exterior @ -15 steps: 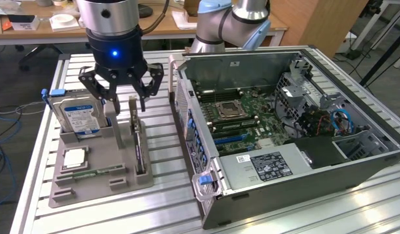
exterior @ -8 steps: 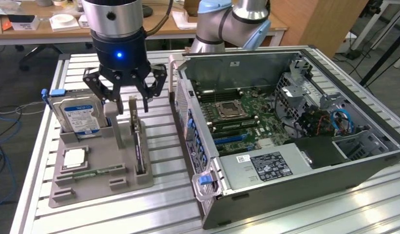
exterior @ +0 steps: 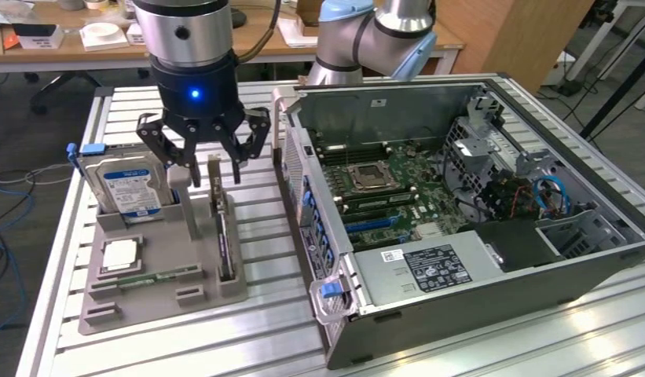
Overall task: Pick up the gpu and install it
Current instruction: 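Pick up the gpu and move the gpu toward the slot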
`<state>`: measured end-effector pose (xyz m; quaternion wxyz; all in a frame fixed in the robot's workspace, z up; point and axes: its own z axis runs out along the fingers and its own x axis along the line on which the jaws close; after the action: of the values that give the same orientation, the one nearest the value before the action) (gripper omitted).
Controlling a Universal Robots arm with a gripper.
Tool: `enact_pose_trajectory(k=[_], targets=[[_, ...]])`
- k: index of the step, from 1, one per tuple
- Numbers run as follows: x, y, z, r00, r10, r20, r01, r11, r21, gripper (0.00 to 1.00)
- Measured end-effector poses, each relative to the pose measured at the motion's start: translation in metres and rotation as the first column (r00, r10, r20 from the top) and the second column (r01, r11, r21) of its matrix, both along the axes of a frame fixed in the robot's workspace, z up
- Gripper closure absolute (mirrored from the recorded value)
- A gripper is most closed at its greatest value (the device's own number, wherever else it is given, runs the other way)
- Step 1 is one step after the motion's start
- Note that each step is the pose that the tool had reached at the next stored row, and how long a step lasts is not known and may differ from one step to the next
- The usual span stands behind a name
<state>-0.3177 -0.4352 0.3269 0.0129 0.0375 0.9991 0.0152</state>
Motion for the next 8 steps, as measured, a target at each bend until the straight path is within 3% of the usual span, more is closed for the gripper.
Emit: enact_pose_trajectory(k=[8], targets=[[0.0001,-0.0005,-0.0041,1.0,0.0,-0.0001,0.0,1.0,0.0,0.45]])
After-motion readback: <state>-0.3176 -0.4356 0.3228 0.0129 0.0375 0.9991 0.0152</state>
